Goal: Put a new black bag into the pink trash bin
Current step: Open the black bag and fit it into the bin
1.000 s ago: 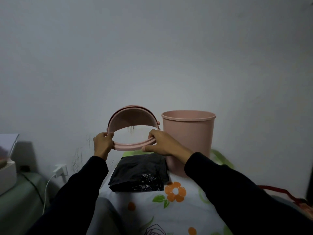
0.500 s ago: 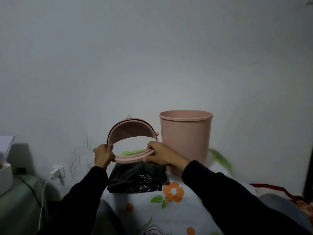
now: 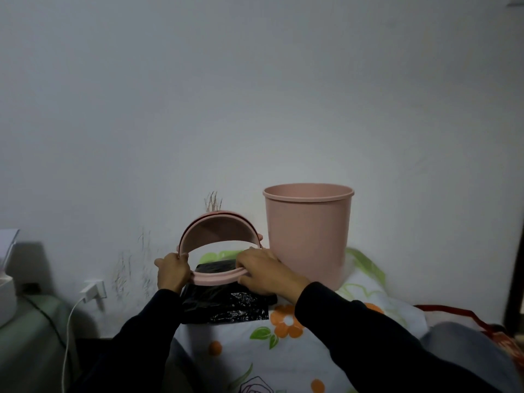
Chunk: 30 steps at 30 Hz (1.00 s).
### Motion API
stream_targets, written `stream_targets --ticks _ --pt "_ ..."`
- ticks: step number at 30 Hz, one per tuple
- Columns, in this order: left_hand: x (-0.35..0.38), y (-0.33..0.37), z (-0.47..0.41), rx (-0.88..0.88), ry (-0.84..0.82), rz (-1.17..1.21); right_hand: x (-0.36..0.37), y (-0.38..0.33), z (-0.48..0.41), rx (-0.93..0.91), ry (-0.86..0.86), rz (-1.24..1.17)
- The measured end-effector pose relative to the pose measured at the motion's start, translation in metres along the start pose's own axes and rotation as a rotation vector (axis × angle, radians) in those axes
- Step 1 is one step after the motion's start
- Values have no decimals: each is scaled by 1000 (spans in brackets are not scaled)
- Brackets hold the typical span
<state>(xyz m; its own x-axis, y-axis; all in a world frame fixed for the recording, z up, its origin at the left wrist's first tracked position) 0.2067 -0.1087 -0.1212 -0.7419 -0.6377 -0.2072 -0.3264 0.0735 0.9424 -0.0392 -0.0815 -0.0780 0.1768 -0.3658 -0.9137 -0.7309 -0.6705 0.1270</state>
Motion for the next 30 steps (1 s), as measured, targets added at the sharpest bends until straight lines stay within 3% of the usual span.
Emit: stream_targets --ticks 8,17,20,24,27,30 --pt "2 11 19 14 4 -102 -4 -43 -2 -118 76 64" --pt "-2 13 23 53 0 -43 9 -54 -1 -125 -2 -44" --pt "-6 15 27 -35 -46 117 11 -51 1 -120 -7 -54" --pt "-16 6 32 -241 -86 520 10 -50 1 -113 -1 -76" --pt "-23 -8 29 -323 -8 440 10 -50 0 -111 7 -85" --pt "-19 -16 27 -389 -120 212 9 -49 0 -108 15 -92"
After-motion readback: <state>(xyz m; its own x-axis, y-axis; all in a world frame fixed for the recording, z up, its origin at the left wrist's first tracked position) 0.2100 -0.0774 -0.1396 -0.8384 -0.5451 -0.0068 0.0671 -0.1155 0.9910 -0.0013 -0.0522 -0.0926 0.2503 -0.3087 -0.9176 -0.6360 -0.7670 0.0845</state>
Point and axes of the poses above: each hand's wrist, its own z-axis away from the middle knuckle, its own x-axis out of the palm, y = z × x, the point moved 4 cm from there along -z, towards the middle knuckle, and after that the axes turned 14 degrees about z, right-handed, at the moved point
